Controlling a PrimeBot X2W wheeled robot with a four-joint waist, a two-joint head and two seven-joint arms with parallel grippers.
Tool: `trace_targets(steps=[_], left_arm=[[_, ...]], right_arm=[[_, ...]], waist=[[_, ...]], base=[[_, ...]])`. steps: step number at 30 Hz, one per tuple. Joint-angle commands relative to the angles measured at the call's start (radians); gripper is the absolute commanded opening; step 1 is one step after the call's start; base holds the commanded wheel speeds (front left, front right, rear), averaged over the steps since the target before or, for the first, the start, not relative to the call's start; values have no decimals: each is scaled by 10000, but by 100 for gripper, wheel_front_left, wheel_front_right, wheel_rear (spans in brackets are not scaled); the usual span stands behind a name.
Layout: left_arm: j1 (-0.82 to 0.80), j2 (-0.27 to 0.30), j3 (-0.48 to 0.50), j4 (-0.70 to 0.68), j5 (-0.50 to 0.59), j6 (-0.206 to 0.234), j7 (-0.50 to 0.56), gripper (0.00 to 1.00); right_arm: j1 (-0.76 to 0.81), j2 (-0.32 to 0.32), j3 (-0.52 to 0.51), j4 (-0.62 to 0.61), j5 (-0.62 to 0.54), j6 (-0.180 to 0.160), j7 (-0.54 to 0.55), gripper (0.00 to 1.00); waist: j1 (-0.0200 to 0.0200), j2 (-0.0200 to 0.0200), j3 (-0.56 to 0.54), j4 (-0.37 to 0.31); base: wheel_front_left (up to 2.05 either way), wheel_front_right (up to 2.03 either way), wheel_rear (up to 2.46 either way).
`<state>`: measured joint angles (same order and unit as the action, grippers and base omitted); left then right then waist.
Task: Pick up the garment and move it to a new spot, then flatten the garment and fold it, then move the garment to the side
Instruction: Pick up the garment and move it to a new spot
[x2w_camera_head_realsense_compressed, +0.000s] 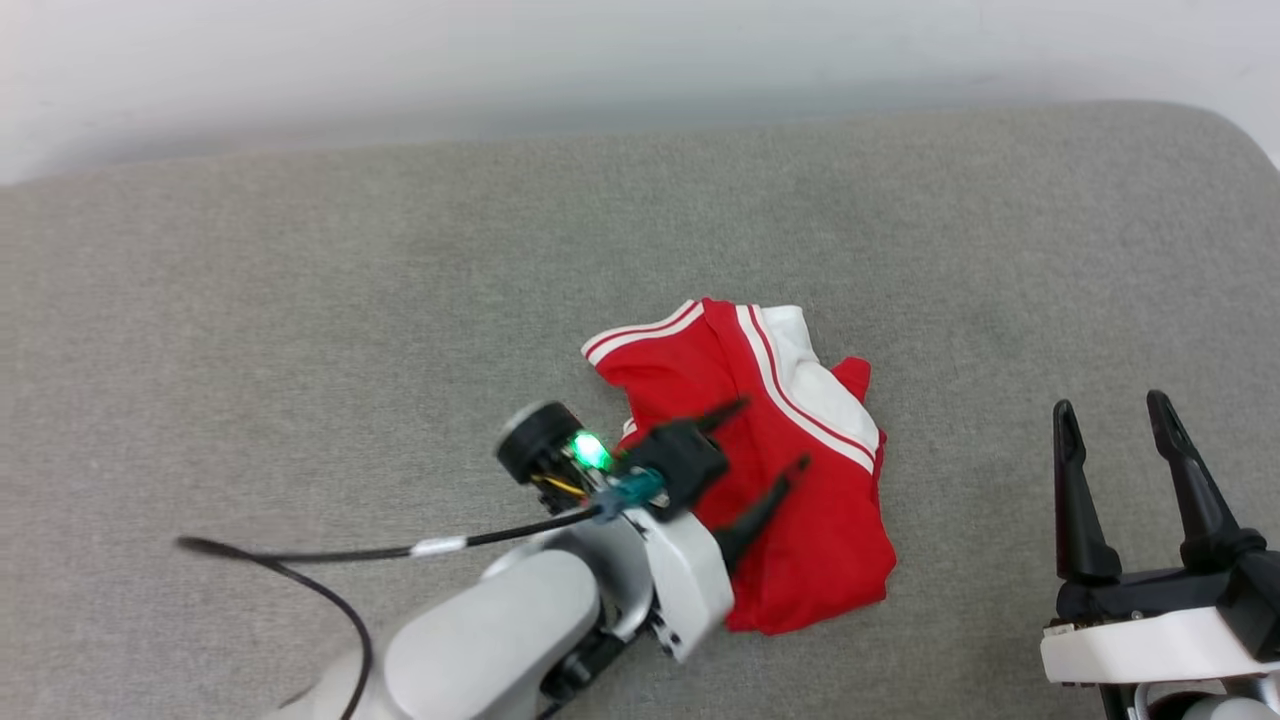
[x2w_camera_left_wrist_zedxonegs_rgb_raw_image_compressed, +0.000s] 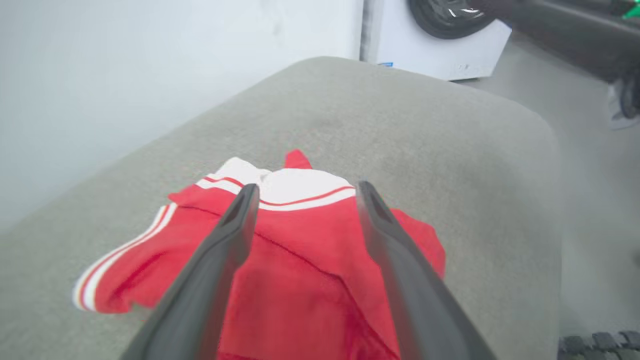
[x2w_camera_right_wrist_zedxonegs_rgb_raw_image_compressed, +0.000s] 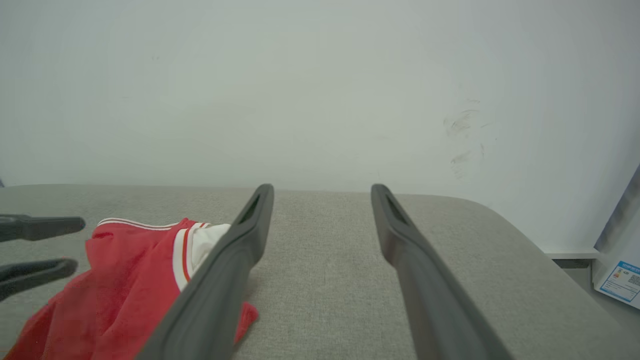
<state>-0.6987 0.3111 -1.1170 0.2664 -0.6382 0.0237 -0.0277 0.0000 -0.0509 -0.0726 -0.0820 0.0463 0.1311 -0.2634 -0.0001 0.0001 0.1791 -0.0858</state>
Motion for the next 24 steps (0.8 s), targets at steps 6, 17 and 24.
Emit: trace_targets(steps=[6, 17, 24], left_arm=[[330, 515, 1170, -275, 811, 1997, -1819, 100], [2281, 1165, 3722, -1349, 1481, 4321, -2390, 100], [4188, 994, 5352, -2165, 2251, 4437, -2375, 100]], right_arm=[[297, 11, -33, 41, -66, -7, -21, 100], [651, 13, -141, 126, 23, -7, -21, 100], [867, 13, -216, 192, 239, -7, -21, 100]], waist=[[1, -1, -458, 308], [1, -1, -932, 519], [1, -1, -1199, 557]], base=[[0, 0, 0], [0, 0, 0], [0, 0, 0]])
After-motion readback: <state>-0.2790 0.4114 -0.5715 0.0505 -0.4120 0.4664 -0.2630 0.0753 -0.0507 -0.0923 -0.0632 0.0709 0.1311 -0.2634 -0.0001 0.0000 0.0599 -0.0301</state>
